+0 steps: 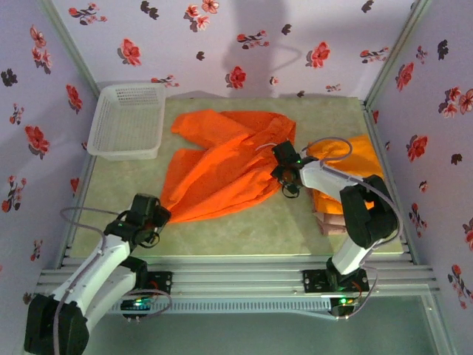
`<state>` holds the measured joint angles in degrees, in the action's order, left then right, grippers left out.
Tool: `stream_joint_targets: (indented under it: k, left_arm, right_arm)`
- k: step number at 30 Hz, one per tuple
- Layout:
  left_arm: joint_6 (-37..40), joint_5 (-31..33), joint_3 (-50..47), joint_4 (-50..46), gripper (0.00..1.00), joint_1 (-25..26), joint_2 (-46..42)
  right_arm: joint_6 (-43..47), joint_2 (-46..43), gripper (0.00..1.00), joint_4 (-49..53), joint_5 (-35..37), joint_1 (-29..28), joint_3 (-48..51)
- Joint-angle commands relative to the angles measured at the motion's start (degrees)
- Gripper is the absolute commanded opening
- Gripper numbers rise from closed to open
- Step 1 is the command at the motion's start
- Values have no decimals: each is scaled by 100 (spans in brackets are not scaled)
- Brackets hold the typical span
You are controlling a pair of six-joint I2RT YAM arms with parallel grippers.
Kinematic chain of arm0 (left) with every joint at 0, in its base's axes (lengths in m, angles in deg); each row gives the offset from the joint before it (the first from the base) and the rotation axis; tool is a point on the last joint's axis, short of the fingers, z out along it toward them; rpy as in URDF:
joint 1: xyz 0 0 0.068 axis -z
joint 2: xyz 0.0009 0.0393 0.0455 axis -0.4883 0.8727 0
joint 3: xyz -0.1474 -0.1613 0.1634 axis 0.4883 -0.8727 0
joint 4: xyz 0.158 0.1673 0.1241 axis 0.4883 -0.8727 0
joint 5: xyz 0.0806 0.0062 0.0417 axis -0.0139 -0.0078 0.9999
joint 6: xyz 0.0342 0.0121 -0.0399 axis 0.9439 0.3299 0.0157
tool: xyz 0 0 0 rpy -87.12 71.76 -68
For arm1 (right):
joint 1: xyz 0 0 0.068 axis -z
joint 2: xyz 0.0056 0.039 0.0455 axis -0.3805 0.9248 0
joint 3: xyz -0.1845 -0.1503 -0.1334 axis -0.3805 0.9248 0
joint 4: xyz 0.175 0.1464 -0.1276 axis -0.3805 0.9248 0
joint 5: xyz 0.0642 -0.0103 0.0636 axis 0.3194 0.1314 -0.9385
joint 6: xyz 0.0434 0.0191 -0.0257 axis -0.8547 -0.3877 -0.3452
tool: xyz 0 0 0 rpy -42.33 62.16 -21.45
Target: Fold and stack the shorts
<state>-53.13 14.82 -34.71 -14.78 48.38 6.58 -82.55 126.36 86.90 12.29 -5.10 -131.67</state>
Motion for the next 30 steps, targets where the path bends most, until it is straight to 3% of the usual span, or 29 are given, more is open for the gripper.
stream_joint_targets:
  k: [1, 7, 14, 21, 23, 30]
  left_arm:
    - [28, -58, -90, 514, 62, -67, 144]
    - [176, -49, -96, 940, 52, -131, 515]
    - [273, -68, -79, 1602, 35, -179, 986]
    - [605, -91, 196, 1682, 2, -286, 1251]
    - [734, -93, 282, 1592, 0, -355, 1131]
    - [1341, -104, 1157, 844, 0, -860, 563]
  right_arm:
    - [-127, 158, 60, -76, 184, 54, -101]
    - [-33, 394, 52, -85, 225, 109, -241]
    - [32, 494, 25, -275, 277, 127, -267]
    - [164, 380, 5, -246, 289, 131, -321]
    - [251, 248, 0, -193, 322, 140, -349]
    - [855, -294, 0, -31, 307, 180, -698]
